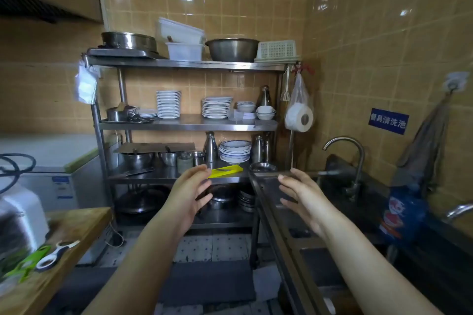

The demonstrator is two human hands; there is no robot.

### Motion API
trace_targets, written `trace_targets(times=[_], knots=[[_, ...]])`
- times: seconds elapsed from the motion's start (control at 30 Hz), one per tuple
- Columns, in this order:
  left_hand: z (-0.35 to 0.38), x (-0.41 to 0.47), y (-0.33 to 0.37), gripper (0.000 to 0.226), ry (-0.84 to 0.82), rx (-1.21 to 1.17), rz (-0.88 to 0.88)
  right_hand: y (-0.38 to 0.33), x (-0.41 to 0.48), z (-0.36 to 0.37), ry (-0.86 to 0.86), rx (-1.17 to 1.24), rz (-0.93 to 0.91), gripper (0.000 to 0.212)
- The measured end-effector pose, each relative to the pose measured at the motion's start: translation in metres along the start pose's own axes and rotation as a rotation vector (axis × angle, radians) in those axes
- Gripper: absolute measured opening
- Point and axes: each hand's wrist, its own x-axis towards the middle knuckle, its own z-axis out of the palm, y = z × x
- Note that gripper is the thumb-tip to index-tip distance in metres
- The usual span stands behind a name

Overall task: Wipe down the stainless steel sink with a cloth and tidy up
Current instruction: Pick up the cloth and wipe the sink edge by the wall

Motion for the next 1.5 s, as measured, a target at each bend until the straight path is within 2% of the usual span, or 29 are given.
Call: trace_targets(times=[0.13,0.47,0.67,1.13,1.5], knots=[[-0.006,0.017,-0.005,0.015,0.008,0.018,-0.006,0.003,0.016,0.009,0.005,0.012,0.001,0.049],[-0.024,0.105,-0.013,0.014,-0.038,0.038,-0.023,0.024,0.087,0.040,0.088,-0.005,-0.008,0.050],[-0.029,0.169,0.003,0.012,-0.059,0.053,-0.003,0.016,0.148,0.063,0.122,0.010,-0.007,0.064],[-0.045,0.284,0.013,0.015,-0.096,0.043,0.025,0.020,0.245,0.102,0.138,-0.016,-0.095,0.057],[-0.017,0.412,-0.013,0.017,-0.112,0.041,0.032,0.028,0.374,0.095,0.140,-0.068,-0.101,0.057]])
